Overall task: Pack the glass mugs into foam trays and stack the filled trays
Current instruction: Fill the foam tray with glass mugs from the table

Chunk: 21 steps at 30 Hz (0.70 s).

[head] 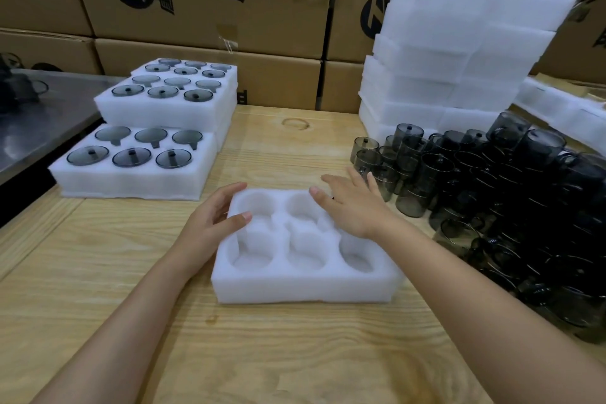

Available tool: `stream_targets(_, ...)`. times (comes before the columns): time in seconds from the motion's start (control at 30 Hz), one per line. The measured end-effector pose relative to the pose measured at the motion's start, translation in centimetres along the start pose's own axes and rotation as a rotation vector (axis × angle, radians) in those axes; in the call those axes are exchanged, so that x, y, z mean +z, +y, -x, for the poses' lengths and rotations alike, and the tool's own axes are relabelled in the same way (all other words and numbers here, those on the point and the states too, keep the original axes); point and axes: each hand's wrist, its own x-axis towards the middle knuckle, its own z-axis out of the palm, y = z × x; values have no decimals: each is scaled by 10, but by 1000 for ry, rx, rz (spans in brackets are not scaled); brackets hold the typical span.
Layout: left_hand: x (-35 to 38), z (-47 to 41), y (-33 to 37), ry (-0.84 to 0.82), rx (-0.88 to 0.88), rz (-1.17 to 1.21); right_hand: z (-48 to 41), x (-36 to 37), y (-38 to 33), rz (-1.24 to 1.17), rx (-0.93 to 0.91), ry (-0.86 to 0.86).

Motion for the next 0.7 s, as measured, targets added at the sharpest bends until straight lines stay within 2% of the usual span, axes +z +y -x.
stream_targets(0.03, -1, 0, 0, -1, -3, 2, 1, -2, 1, -94, -14, 77)
stream_targets(0.1, -1, -1, -1, -2, -3, 3, 2, -14, 7, -258, 4, 336)
stream_targets(0.17, -1, -1, -2, 2, 3, -4, 5, -36, 21, -186, 121, 633)
stream_targets(0.2, -1, -1, -2, 3, 4, -5, 6, -48, 31, -78, 214, 707)
stream_targets(0.23, -1, -1, -2, 3, 4, -4, 7, -58, 41, 33, 323, 683)
stream_targets(0.3, -2, -2, -2, 2, 5, -7, 8, -70, 58, 189, 519, 451)
stream_targets(0.37, -2, -1, -2, -3, 4, -11, 9, -70, 66, 285, 614, 266)
stream_targets(0.4, -2, -1, -1, -5, 4, -11, 9, -68, 68, 327, 620, 235)
stream_targets(0.6, -1, -1, -1, -3, 8, -9, 10, -69, 65, 381, 582, 269)
stream_targets(0.7, -1, -1, -1, -2, 11, -15, 14, -71, 54, 350, 511, 358)
